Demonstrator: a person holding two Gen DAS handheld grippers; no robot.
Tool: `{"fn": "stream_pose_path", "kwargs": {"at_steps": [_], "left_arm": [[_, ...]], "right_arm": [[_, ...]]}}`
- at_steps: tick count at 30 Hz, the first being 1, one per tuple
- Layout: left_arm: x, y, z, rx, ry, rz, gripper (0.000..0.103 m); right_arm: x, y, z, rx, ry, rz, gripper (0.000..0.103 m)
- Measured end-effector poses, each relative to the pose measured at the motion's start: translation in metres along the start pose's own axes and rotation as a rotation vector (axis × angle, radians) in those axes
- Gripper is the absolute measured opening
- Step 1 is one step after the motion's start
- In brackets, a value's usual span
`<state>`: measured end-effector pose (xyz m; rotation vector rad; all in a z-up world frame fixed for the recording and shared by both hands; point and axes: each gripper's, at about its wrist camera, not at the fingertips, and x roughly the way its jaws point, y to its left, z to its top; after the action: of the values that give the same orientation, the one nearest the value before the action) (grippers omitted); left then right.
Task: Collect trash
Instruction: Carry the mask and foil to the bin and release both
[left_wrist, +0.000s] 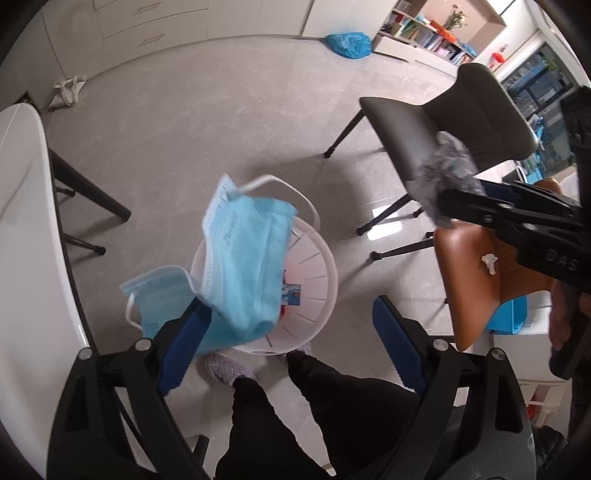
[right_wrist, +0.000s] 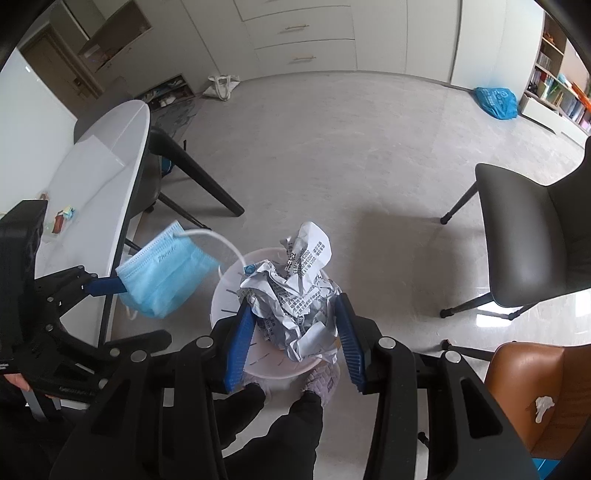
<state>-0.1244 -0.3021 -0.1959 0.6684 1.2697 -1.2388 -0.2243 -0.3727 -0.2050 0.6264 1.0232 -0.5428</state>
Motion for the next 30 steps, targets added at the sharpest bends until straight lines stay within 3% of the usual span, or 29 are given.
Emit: {"fn": "stream_pose_path", "kwargs": {"at_steps": [5,11,15,18,21,30], "left_arm": [[-0.004,-0.009,-0.003,0.032,-0.016,-0.028,0.085],[-0.011,-0.016,-0.010,0.055,-0.034,-0.044,0.085],[-0.015,-0.019,-0.015,0.073,-0.034,-0.033,0.085],[-0.020,-0.023,-0.019,0.102,-0.044,-0.008,0.085],[-0.028,-0.030,-0.021,0.131,-0.068,0.002,0.085],[-0.059,-0.047,-0.023,0.186,-0.173,-0.002,0.085]], "right_arm": [[0.012,0.003,0.001,-0.015,0.011,0.027,0.045],[0.058,0.004,0.001,-0.043,0.091,0.101,0.049],[0.092,0.010,-0.004,-0.103,0.174,0.124,0.073],[0.097,0.008,-0.002,-0.100,0.194,0.152,0.075],[0.088,0.000,0.008,-0.047,0.184,0.261,0.081],[0.067,0.003,0.045,0.087,0.246,0.642,0.081]]}}
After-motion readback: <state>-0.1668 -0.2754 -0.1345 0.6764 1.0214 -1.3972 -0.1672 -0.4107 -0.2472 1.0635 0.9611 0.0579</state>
